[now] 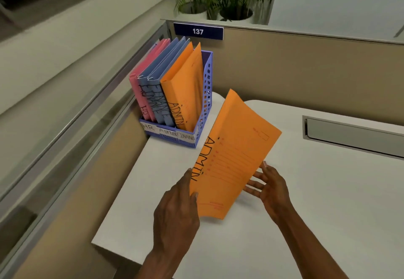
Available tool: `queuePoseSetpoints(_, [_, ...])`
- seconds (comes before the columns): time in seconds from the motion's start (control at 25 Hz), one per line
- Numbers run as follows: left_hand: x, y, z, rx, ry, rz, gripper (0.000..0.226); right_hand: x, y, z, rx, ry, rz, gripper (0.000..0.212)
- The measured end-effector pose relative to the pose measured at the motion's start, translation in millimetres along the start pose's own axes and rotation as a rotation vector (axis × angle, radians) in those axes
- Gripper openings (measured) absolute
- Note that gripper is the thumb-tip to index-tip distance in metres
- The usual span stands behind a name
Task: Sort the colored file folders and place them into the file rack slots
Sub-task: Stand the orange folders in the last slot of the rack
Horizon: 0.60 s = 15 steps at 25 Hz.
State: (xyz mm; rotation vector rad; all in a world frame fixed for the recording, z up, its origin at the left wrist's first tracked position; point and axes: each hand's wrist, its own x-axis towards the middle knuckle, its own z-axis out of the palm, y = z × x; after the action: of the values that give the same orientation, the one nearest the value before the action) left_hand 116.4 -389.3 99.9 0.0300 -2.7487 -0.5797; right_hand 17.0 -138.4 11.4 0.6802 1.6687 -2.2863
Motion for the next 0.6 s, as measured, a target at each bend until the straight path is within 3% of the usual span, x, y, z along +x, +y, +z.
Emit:
queuePoseSetpoints(0.12, [11.2,-20.7,-6.2,0.038,0.087,-0.110,0.057,11.8,-24.0,45.2,-0.048,-0.014,-0.064,0.060])
queuePoseSetpoints(0.28, [32.2,-45.7,-14.9,0.036,0.133,-0.248,0.042,23.6,-53.4,97.5,-0.138,0.011,-0.140,0.070])
queuePoseSetpoints(0.48, [59.2,-71.7,-12.5,0.063,0.117,-0.176,0.033,43.0,-92.6,146.4,-0.221,-0.004,-0.233,0.086])
queuePoseSetpoints(0.6, [71.1,-84.1,-10.2,-0.037,0.056,-0.086,0.035,53.9,-124.3,177.8,-0.317,-0.043,-0.287,0.101])
